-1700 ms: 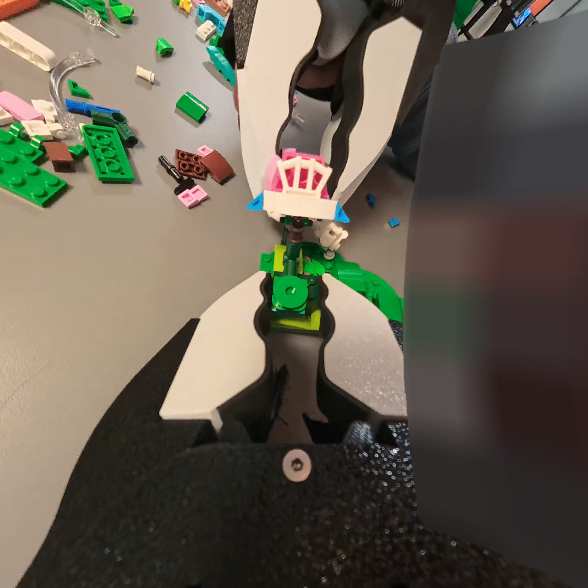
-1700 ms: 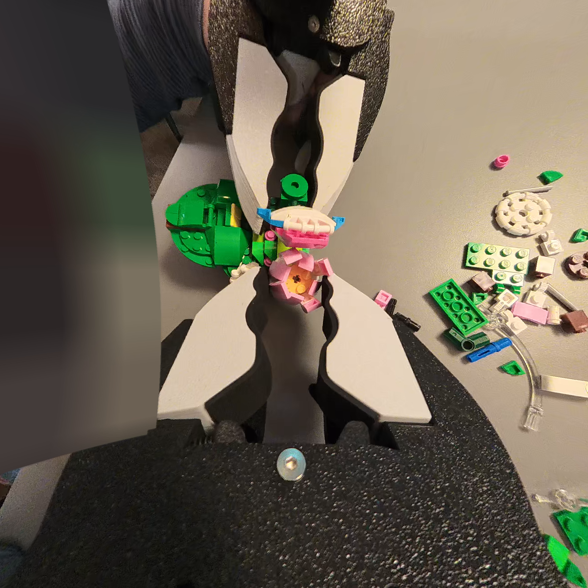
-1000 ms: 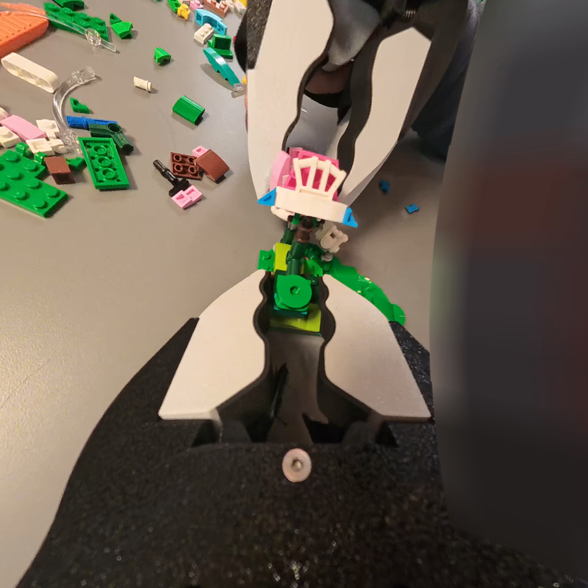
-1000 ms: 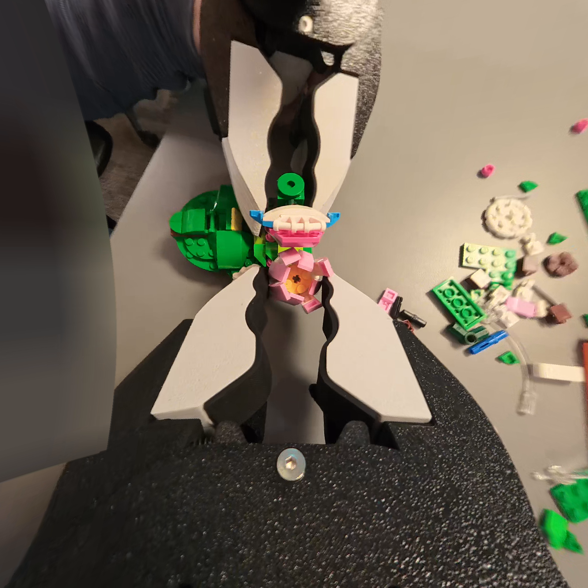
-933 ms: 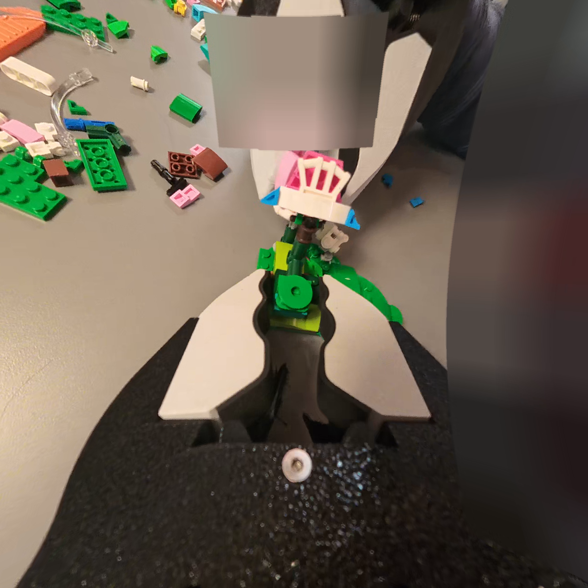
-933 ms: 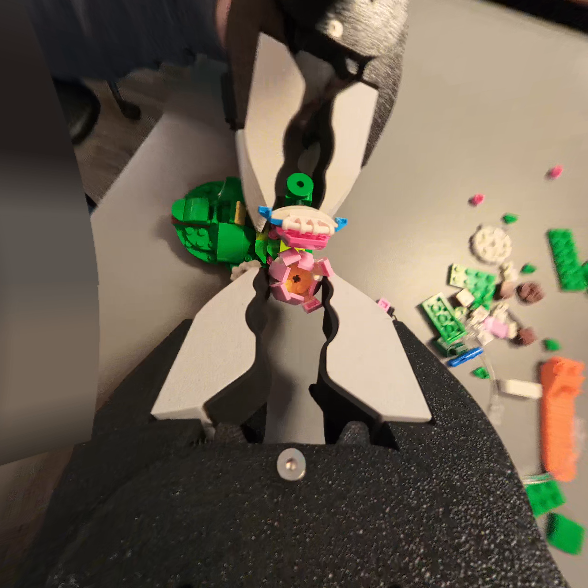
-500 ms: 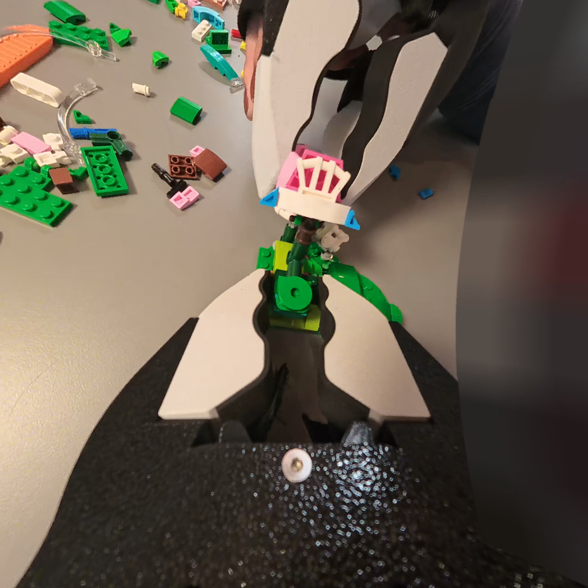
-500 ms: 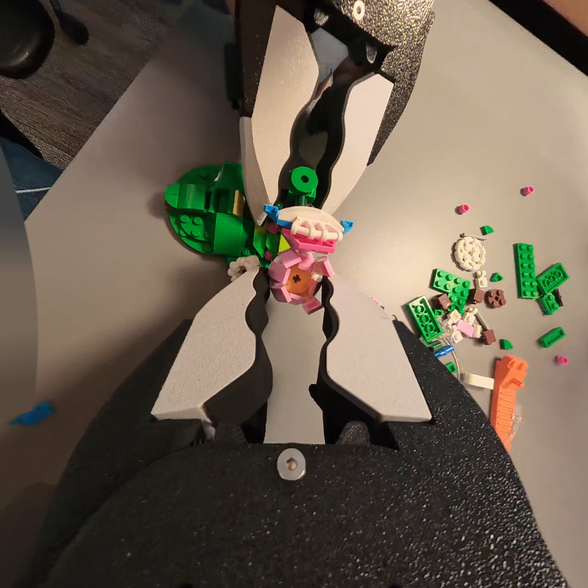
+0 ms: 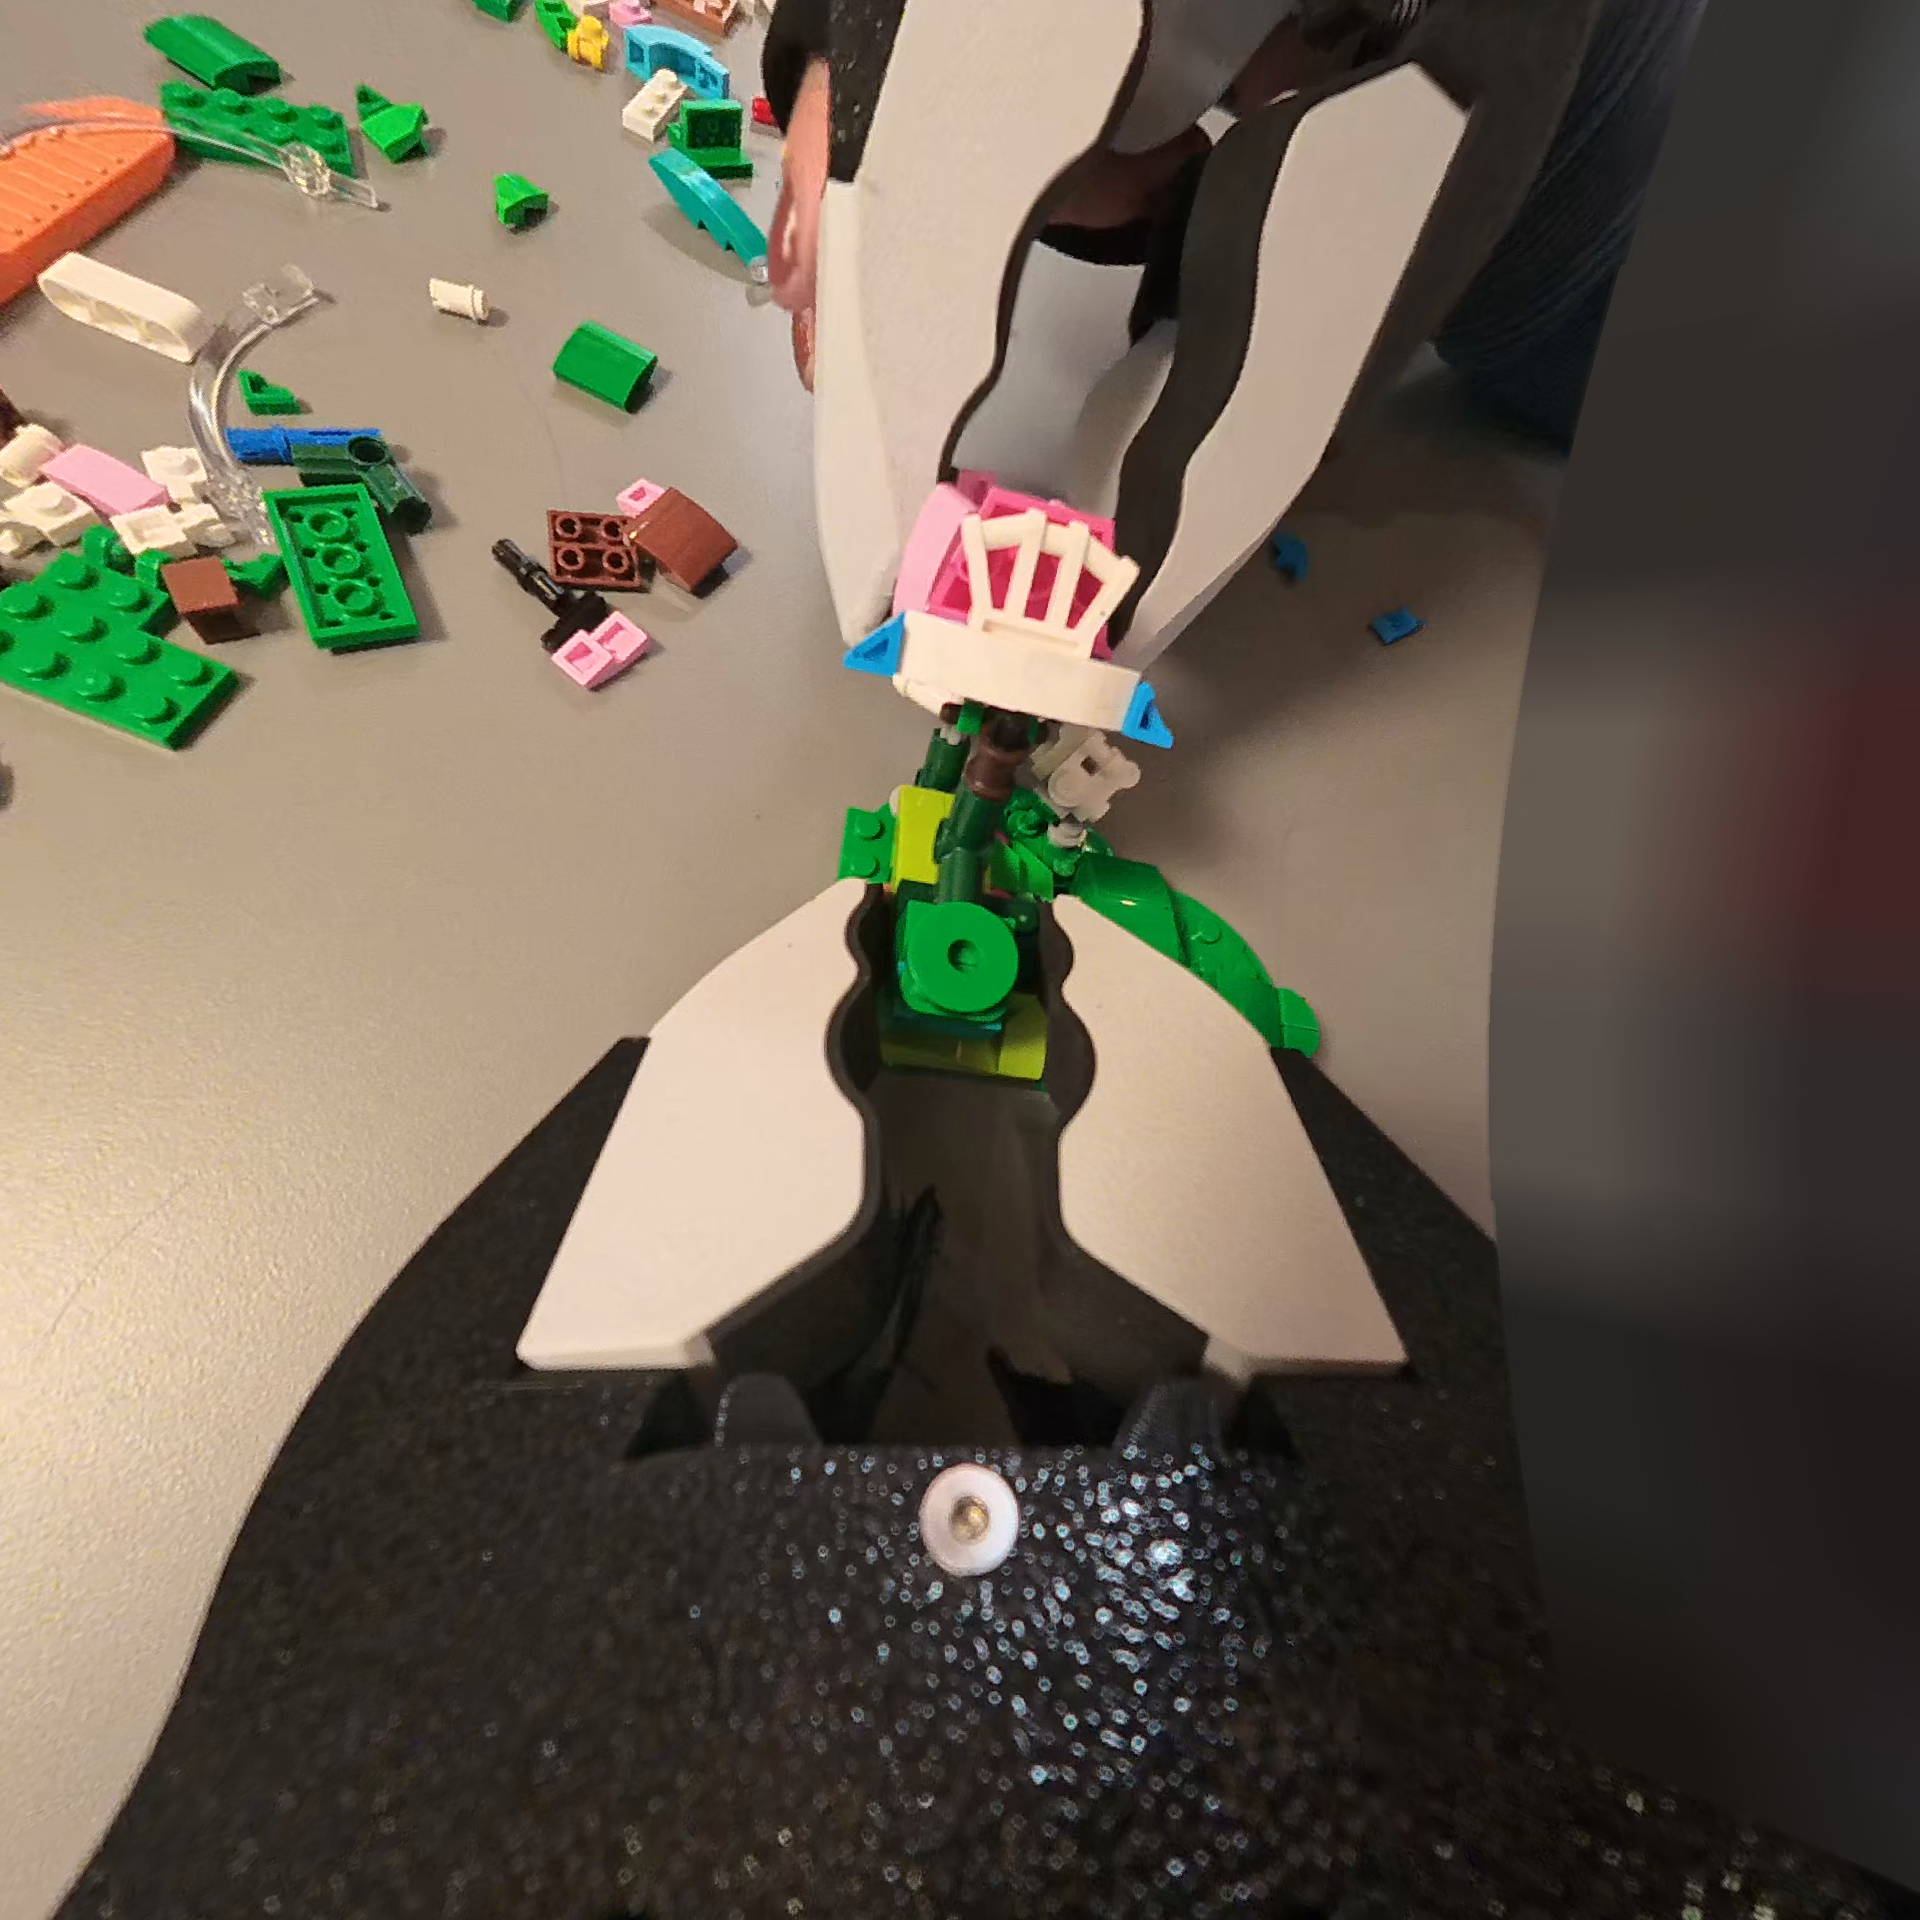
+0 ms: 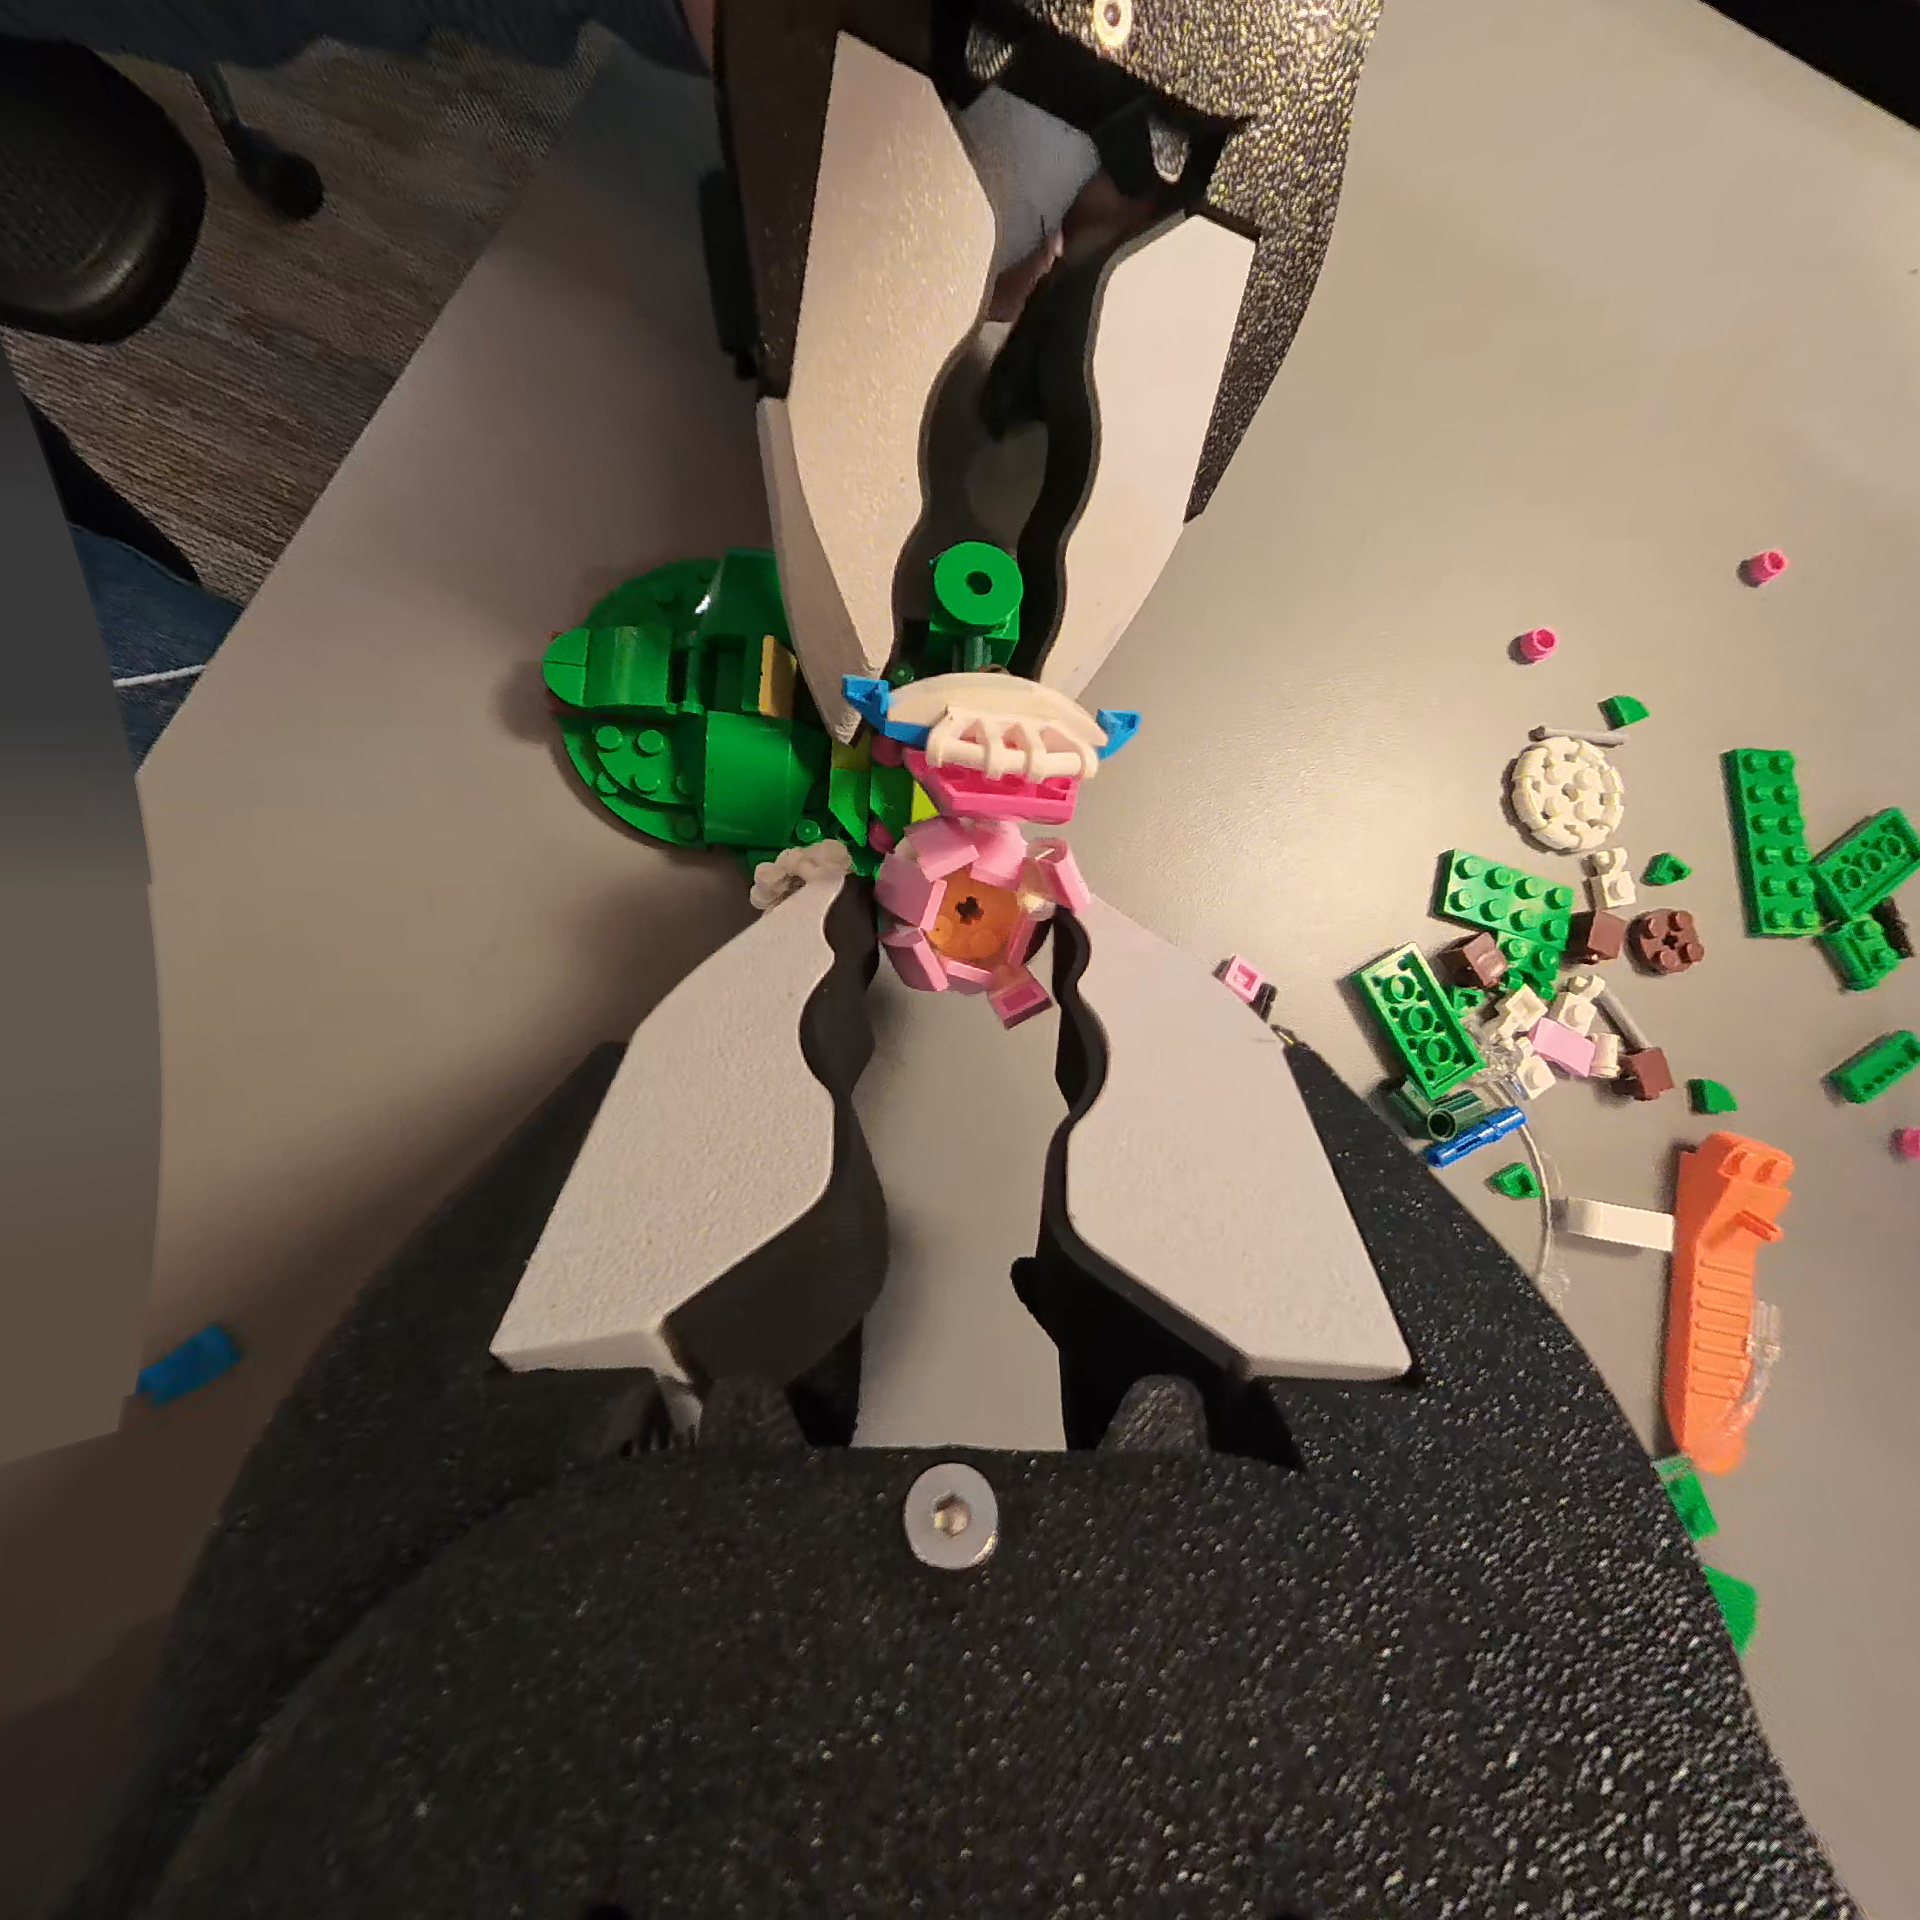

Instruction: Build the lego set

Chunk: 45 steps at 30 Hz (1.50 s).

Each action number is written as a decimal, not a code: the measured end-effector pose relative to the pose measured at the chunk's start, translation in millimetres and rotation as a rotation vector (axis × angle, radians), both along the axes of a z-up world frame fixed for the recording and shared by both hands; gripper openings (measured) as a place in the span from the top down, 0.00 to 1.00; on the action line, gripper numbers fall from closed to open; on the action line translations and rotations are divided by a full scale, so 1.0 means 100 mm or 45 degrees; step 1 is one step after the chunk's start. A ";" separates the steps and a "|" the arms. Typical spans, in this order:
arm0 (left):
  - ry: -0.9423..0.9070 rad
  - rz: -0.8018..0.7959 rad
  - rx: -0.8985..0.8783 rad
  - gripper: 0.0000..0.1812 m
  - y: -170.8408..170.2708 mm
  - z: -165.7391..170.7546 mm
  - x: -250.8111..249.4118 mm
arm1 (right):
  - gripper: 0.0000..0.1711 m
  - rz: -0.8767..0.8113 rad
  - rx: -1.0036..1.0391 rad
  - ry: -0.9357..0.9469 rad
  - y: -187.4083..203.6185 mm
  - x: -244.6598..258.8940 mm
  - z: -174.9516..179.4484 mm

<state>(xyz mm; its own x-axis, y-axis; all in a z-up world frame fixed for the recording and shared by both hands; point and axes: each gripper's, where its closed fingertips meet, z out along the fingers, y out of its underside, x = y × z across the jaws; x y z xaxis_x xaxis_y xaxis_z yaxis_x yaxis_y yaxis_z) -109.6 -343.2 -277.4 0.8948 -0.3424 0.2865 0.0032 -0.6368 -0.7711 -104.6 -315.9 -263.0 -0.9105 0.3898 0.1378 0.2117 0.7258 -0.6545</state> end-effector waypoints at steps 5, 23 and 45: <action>-0.007 0.000 -0.001 0.85 0.00 0.00 0.00 | 0.79 0.008 -0.029 -0.019 0.01 0.02 0.02; 0.066 -0.017 0.025 0.85 -0.01 0.00 -0.02 | 0.75 -0.081 -0.134 -0.026 0.16 0.08 0.18; 0.094 0.176 -0.078 0.59 -0.33 -0.01 -0.59 | 0.79 -0.423 -0.442 0.474 0.68 0.21 0.37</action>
